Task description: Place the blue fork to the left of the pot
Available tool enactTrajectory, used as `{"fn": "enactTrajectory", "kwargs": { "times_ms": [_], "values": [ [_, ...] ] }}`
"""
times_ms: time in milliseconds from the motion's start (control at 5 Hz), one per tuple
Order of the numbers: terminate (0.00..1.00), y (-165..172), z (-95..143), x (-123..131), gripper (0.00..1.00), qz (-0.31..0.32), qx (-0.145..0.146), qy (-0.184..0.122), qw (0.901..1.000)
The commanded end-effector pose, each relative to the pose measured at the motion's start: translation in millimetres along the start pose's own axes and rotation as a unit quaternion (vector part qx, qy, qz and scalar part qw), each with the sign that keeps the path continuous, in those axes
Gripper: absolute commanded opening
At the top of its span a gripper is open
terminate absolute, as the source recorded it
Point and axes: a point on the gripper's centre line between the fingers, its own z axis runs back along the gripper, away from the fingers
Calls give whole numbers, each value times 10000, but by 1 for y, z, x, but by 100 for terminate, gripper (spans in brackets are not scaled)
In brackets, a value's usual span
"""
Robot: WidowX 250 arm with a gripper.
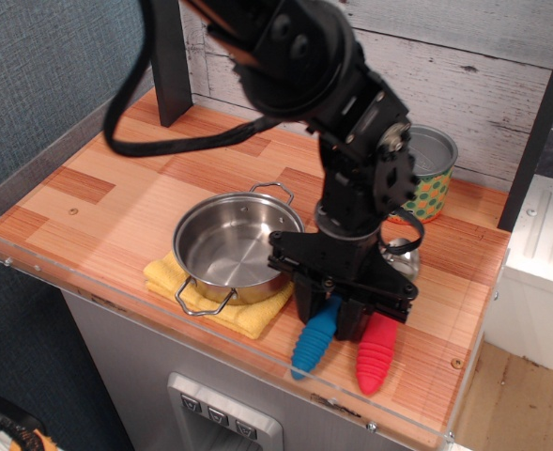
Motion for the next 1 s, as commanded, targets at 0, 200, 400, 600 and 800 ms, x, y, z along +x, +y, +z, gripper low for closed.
{"fn": "enactTrajectory", "kwargs": {
  "times_ms": [0,200,400,600,800],
  "values": [
    [0,4,39,1,0,242,14,-392,9989],
    [0,2,50,3,0,175,51,-521,9985],
    [0,1,64,6,0,188,2,-642,9978],
    [0,4,82,10,0,314,-80,-787,9964],
    [0,19,96,17,0,685,-23,-750,9948]
  ]
}}
